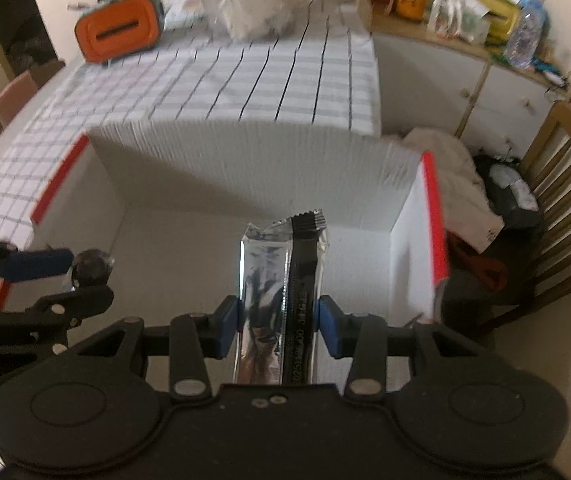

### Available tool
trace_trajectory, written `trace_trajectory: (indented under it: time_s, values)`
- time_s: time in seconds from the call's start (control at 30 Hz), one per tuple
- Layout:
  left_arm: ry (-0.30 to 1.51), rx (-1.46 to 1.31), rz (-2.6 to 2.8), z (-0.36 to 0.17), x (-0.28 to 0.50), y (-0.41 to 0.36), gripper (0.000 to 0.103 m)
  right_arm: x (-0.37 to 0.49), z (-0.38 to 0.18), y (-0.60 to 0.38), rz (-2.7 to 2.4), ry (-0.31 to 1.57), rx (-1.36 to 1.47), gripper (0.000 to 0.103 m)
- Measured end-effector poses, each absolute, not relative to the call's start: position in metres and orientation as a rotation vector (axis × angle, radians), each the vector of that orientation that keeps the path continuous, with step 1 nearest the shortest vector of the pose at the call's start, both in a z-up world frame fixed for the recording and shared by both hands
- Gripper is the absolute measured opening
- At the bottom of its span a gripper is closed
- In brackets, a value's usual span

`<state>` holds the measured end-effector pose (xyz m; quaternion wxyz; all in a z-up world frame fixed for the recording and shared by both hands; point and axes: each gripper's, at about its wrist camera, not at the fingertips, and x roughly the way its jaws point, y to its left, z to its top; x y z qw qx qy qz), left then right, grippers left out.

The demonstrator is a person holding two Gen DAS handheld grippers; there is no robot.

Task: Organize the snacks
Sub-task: 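Carry the silver bar into the red box and open the right gripper, then move the right gripper back over the snack pile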

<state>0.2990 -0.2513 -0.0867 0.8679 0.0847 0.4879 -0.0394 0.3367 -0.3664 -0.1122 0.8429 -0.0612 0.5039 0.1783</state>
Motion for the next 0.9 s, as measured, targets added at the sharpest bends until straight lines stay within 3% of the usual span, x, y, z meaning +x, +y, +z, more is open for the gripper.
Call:
trace_trajectory:
  time_s: [0.6, 0.9]
  values:
    - [1.164, 0.259, -0.061, -0.102, 0.323, -0.264, 0.037, 0.356, -0.139, -0.361, 0.407, 1.184, -0.175, 0.042]
    - [1.099, 0.175, -0.068, -0.087, 0.31, -0.253, 0.05, 0.348, -0.123, -0.377, 0.446, 1.14, -0.077, 0.045]
